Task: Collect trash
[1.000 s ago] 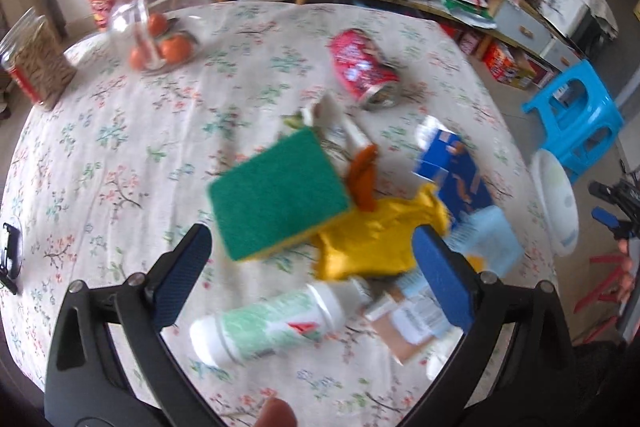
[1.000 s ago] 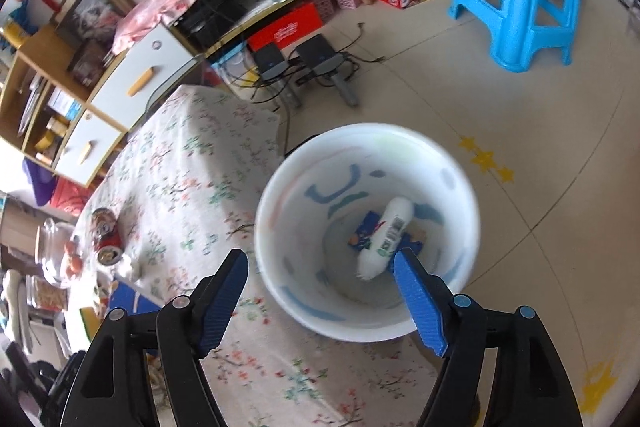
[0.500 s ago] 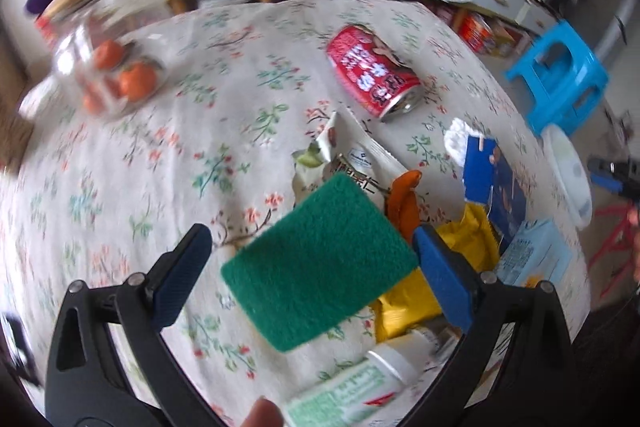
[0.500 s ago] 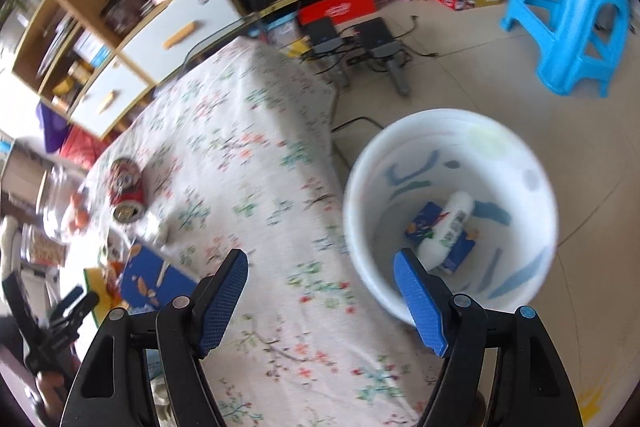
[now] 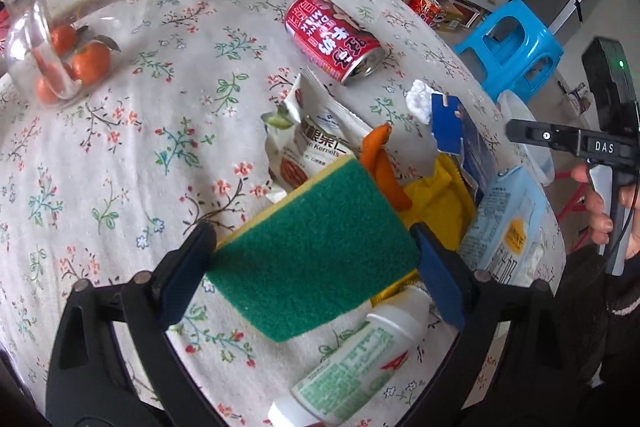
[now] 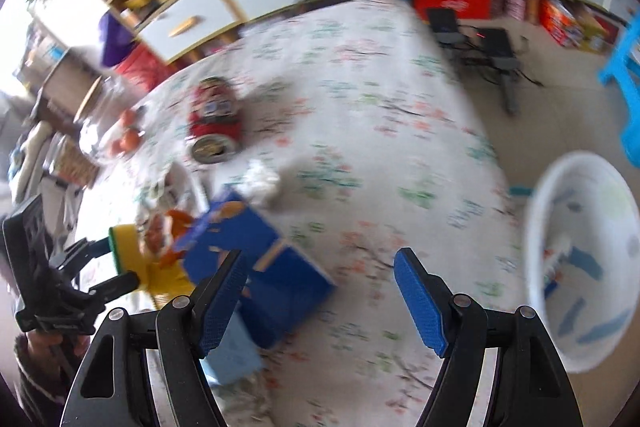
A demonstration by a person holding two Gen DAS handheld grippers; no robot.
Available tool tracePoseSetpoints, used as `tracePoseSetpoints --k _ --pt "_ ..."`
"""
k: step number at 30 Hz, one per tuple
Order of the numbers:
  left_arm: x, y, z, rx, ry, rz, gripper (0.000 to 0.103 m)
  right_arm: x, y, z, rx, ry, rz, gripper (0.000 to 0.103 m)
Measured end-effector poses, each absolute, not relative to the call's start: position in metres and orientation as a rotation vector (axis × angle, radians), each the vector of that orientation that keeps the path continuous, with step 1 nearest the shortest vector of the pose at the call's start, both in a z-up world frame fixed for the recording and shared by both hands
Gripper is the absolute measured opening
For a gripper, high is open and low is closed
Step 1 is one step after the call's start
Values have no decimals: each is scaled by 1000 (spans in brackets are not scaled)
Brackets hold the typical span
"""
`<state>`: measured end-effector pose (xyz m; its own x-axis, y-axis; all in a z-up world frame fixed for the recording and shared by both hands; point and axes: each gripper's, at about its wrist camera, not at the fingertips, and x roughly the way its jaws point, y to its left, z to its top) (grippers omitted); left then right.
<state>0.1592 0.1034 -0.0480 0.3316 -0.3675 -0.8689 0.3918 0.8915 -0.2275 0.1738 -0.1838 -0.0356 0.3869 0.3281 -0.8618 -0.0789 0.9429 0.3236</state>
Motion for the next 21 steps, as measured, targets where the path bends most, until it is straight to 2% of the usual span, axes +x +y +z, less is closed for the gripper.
tracePoseSetpoints --k 6,13,21 --pt "150 110 -39 -4 1093 -439 88 178 -142 -35 165 1125 393 77" --pt "149 135 -29 -177 1079 -310 87 177 -109 -43 45 1126 417 80" --pt "142 135 -24 -237 1064 -307 87 183 -103 -51 -45 1119 337 82"
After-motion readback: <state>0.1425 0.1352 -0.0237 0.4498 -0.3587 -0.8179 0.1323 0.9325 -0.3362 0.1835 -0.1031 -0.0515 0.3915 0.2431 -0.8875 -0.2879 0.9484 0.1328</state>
